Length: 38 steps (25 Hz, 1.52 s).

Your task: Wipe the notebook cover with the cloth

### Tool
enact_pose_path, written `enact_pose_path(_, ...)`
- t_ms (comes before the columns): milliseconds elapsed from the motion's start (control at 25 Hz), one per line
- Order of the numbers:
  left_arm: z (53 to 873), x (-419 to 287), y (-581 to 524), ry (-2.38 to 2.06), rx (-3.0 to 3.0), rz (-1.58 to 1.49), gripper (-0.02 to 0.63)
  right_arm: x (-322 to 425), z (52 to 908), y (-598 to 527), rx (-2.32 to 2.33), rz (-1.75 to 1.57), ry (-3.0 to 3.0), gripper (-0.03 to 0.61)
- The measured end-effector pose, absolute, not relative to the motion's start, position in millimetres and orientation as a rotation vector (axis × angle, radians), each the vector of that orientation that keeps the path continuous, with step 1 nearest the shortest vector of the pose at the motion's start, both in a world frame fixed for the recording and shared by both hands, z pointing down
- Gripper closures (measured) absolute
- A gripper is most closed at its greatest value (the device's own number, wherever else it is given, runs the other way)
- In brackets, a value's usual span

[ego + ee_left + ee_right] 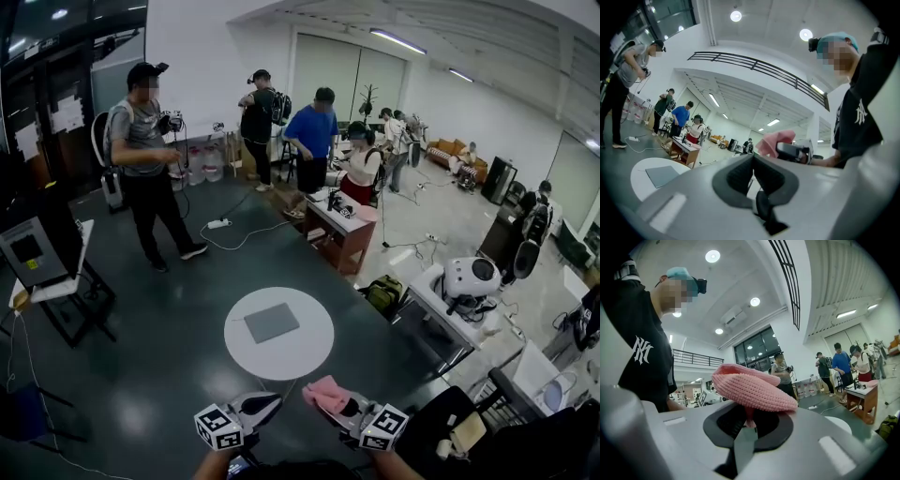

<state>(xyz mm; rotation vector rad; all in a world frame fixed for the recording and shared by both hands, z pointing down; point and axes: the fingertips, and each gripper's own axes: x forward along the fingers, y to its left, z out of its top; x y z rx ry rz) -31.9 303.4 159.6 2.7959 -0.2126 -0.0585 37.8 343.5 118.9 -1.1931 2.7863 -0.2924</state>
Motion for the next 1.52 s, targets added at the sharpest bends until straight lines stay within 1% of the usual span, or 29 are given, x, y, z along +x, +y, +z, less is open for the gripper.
enact_pose_path(400,179.2,-26.1,234.0,-0.263,2.768,-0.036,0.611,51.1,138.0,276.7,-1.163,-0.348,2.790,0.549)
enact_pose_path(680,194.5,-15.1,173.1,-0.377,2.730,0.006,0.611,70.7,149.7,206.1,-1.067,-0.362,2.798,0.549)
enact_pose_path(1040,188.4,29.0,65.2,-0.559,2.695,0.059,0.611,133.6,136.8,84.0,-0.923,-0.361,2.824,0.549)
enact_pose_path(1240,200.8,56.6,2.5,-0.657,2.668,0.107,0.611,172.0,148.8,14.4,-0.846,-0.385,2.831,0.549)
enact_pose_path(1520,220.7,66.5,-56.1,-0.790,2.569,0.202,0.611,193.4,170.4,-51.0,-0.743,-0.489,2.835,0.549)
